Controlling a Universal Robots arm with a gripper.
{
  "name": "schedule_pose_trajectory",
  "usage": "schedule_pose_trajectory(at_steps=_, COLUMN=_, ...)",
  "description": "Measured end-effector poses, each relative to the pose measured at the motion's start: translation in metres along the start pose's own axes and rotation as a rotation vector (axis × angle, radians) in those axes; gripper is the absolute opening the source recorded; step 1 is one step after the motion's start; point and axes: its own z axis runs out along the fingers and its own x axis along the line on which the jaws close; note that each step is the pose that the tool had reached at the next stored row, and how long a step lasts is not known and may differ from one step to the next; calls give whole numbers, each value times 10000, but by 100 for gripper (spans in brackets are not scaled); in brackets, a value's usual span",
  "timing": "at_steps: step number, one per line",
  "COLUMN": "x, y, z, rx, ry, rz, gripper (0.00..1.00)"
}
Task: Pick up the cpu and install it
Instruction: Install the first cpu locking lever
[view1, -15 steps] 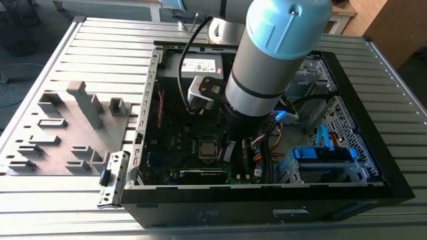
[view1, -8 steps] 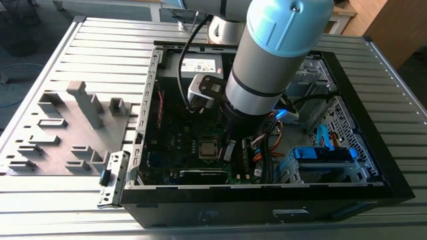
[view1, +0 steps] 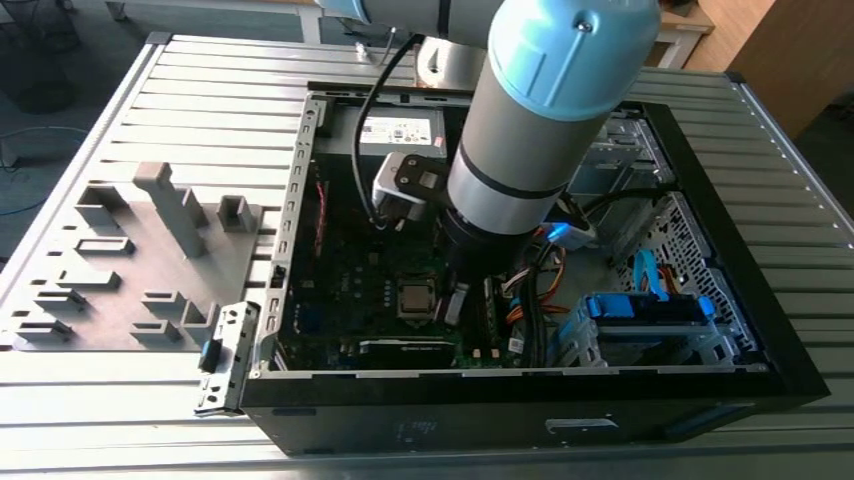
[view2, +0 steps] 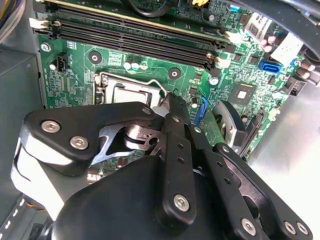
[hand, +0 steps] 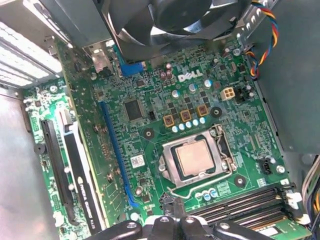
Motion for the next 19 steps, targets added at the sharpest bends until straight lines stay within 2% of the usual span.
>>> schedule_pose_trajectory(at_steps=6, x=63, y=44, z=78, rx=10, ry=28, rz=3, gripper=11)
schedule_pose_trajectory(at_steps=10, x=84, y=69, z=153, rx=16, ry=43, rz=8, gripper=11)
schedule_pose_trajectory(at_steps=14, x=101, y=107, z=201, rx=16, ry=48, rz=10, gripper=11)
schedule_pose_trajectory(at_steps=19, x=118, y=111, z=259, rx=19, ry=53, rz=27, gripper=11)
